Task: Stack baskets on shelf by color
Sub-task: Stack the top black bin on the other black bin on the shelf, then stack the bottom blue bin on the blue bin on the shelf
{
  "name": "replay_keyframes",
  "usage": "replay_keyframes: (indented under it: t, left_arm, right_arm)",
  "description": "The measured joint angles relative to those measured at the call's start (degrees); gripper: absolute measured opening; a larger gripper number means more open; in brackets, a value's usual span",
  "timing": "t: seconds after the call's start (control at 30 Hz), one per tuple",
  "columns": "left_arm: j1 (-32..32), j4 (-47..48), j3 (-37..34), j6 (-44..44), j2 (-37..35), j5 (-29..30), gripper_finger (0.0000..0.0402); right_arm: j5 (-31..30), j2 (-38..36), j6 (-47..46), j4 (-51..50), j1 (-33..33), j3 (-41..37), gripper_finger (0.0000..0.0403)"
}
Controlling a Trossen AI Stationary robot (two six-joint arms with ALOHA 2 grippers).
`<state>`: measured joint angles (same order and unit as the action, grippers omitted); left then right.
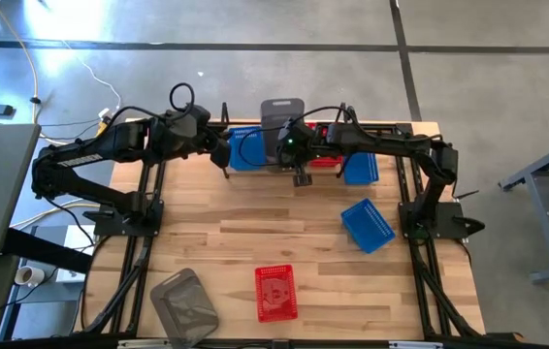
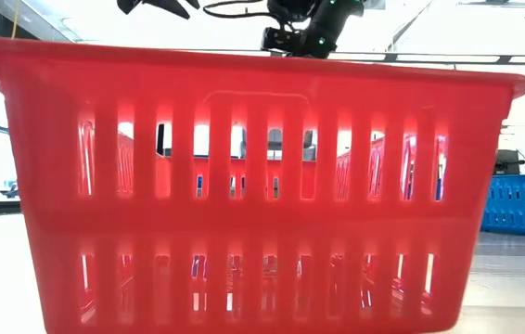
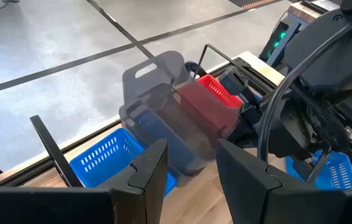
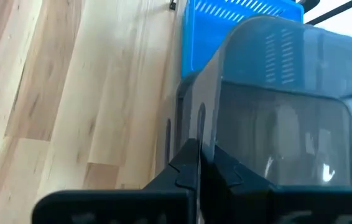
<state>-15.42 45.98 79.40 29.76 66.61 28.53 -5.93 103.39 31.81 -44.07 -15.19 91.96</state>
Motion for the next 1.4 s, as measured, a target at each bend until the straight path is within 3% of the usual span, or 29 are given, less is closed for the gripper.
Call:
replay_keyframes:
  t: [0.37,0.8,1.27,1.4]
  left_arm:
    - [0.0,0.0,0.0,0.0,0.0,0.0,0.0129]
    - [0.0,0.0,0.0,0.0,0.0,0.04,0.0129]
    - [0.02,0.01,0.0,-0.68,0.02,0.39,0.0129]
    - [0.02,0.04,0.0,-1.46,0.02,0.39,0.0129]
  right_arm:
    - [-1.37,0.0,0.07,0.02,-0.21,0.0,0.0005]
    - [-2.74,0.0,-0.28,0.37,-0.21,0.0,0.0095]
    - [-2.73,-0.11,-6.81,-2.19,-0.27,3.9,0.0099]
    - [1.69,-0.17,-11.92,-6.28,-0.28,5.35,0.0099]
